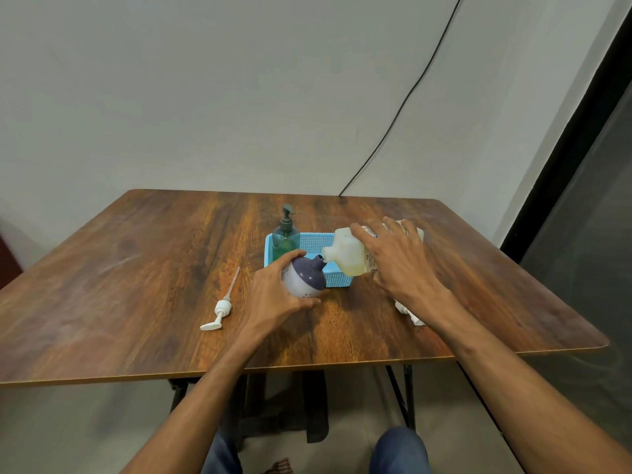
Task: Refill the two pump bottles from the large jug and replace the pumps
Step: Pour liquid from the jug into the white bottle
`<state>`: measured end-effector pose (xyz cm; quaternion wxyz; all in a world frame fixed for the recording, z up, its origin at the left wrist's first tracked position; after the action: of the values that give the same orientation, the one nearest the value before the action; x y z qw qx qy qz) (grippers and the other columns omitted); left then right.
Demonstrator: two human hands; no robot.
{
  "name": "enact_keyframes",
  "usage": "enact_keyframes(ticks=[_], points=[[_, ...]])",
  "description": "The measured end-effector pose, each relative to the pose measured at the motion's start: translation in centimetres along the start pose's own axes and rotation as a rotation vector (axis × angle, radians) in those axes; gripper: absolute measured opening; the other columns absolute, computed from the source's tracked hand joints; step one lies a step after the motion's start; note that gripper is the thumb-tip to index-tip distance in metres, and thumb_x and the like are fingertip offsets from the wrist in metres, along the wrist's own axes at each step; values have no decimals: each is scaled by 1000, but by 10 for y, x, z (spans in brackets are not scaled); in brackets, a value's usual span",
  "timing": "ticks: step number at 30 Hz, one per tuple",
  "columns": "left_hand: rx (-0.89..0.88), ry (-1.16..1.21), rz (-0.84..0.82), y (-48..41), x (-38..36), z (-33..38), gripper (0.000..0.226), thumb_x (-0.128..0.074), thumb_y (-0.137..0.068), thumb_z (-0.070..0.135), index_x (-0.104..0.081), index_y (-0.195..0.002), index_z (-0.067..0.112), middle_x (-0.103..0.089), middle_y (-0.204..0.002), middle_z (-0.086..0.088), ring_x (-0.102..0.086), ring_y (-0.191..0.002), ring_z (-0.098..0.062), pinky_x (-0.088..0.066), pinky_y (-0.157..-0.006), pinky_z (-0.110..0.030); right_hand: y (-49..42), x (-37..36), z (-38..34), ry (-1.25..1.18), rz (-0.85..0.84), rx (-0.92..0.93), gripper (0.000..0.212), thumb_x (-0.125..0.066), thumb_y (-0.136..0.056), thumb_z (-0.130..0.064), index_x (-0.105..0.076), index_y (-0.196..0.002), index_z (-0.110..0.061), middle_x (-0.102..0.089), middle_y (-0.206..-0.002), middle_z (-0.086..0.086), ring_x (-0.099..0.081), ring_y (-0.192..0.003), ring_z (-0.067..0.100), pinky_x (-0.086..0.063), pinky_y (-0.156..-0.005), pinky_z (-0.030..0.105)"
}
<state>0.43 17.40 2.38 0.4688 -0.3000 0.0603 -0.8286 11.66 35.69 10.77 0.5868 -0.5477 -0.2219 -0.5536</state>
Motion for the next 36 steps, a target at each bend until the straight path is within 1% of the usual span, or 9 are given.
enact_keyframes(ticks=[4, 7, 11, 14, 22, 25, 28, 33, 36], points=[[6, 11, -4, -1, -2, -2, 93, -64, -48, 72, -50, -128, 27, -63, -129, -6, -54, -108, -10, -45, -106, -37, 1, -1, 0, 1, 5, 2, 82, -84, -71, -26, -43, -143, -25, -51, -145, 9, -48, -131, 37, -35, -106, 55], [16, 0, 16, -4, -3, -4, 102, -62, -46, 73, -53, -131, 17, -62, -125, -3, -53, -107, -10, -45, -106, -37, 1, -1, -1, 16, 12, 4, 81, -84, -70, -25, -44, -141, -25, -53, -142, 8, -50, -128, 36, -37, -104, 54], [-36, 7, 13, -2, -2, -2, 99, -64, -47, 75, -52, -128, 21, -55, -117, 8, -54, -106, -11, -44, -101, -32, 0, -1, -1, 26, 19, 5, 82, -85, -68, -26, -44, -139, -26, -54, -141, 8, -51, -126, 36, -37, -102, 54], [-7, 40, 26, -4, -4, -5, 101, -62, -43, 88, -46, -122, 28, -54, -116, 7, -54, -104, -12, -44, -102, -34, 0, 0, -1, 20, 18, 8, 83, -85, -68, -25, -45, -140, -25, -54, -141, 9, -50, -127, 37, -37, -102, 55], [33, 49, 19, -9, -9, -16, 98, -62, -41, 90, -42, -119, 34, -52, -117, 7, -54, -106, -14, -44, -107, -43, -1, 1, -1, 30, 6, 14, 83, -84, -72, -26, -41, -143, -26, -51, -145, 8, -47, -131, 36, -35, -106, 55], [32, 74, 16, -10, -11, -19, 100, -61, -40, 94, -43, -118, 35, -56, -120, 3, -54, -107, -16, -44, -108, -43, 0, 3, -1, 37, 7, 17, 83, -84, -72, -27, -41, -143, -26, -51, -144, 8, -47, -131, 36, -35, -106, 55], [25, 74, 13, -9, -10, -16, 98, -65, -44, 85, -45, -122, 29, -60, -124, -4, -54, -108, -16, -45, -108, -47, 0, 4, 0, 43, 8, 14, 84, -85, -70, -26, -42, -142, -26, -53, -143, 9, -48, -129, 37, -36, -104, 55], [2, 73, 8, -7, -7, -15, 102, -59, -41, 96, -43, -121, 34, -56, -121, 4, -55, -108, -15, -45, -106, -40, -1, 6, -1, 43, 14, 18, 84, -84, -69, -21, -43, -141, -25, -54, -141, 8, -49, -127, 37, -37, -102, 55], [-34, 36, 5, -6, -3, -8, 91, -66, -47, 77, -45, -123, 33, -62, -127, -5, -55, -107, -12, -46, -105, -39, -1, 6, -1, 45, 16, 19, 83, -84, -68, -22, -43, -141, -25, -54, -140, 8, -50, -126, 37, -38, -101, 54]])
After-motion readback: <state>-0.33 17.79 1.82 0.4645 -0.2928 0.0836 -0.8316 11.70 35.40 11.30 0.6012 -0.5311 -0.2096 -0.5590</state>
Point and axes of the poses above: each hand's wrist, its own y-axis away from the middle knuckle, its own x-axis out of the back of the hand, z = x × y, the point moved 2 cm from there along -y, towards the middle knuckle
